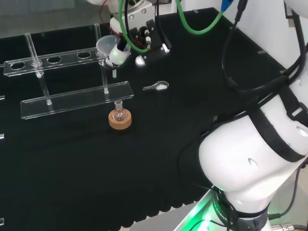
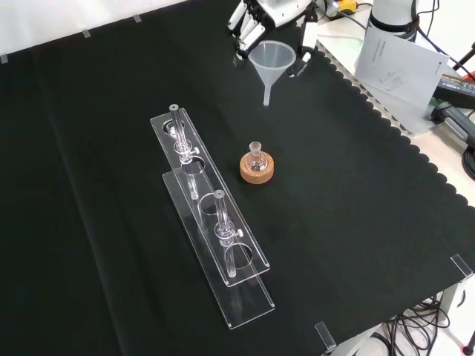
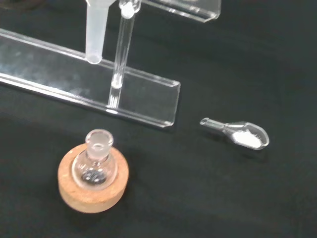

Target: Place the funnel on the round-bottom flask.

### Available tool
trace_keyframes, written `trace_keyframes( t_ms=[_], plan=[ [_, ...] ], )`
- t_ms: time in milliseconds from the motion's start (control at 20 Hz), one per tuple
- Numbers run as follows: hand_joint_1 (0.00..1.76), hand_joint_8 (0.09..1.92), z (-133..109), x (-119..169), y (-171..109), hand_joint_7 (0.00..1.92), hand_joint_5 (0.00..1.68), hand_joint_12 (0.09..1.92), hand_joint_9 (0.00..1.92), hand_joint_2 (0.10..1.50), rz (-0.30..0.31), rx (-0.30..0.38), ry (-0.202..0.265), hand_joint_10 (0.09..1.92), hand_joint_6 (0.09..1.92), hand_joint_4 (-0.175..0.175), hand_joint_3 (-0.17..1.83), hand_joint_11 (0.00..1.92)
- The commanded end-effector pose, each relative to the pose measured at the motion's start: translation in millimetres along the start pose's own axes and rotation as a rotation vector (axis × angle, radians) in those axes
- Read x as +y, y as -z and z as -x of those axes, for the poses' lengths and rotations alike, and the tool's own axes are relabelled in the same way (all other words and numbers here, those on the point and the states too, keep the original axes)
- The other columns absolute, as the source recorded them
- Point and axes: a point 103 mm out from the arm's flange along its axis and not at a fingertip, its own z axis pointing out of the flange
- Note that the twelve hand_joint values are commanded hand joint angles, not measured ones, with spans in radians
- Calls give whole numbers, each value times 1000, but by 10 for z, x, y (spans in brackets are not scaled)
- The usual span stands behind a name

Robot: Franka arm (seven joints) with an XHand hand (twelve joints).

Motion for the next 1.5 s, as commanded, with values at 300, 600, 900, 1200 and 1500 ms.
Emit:
trace_keyframes(
  t_ms=[300,600,900,1200,1500],
  plan=[
    [717,776,-308,278,-512,814,669,1237,1081,786,-60,0,51,650,657,-41,529,703],
    [718,777,-329,363,-681,806,663,1237,1056,785,-43,-21,38,639,661,-41,530,700],
    [720,782,-288,419,-762,802,658,1239,1049,784,-49,-50,21,638,665,-43,531,698],
    [721,786,-240,453,-816,799,658,1241,1047,784,-62,-55,15,638,670,-44,532,697],
    [721,789,-221,472,-893,797,658,1242,1046,783,-64,-62,14,637,674,-44,533,697]
  ],
)
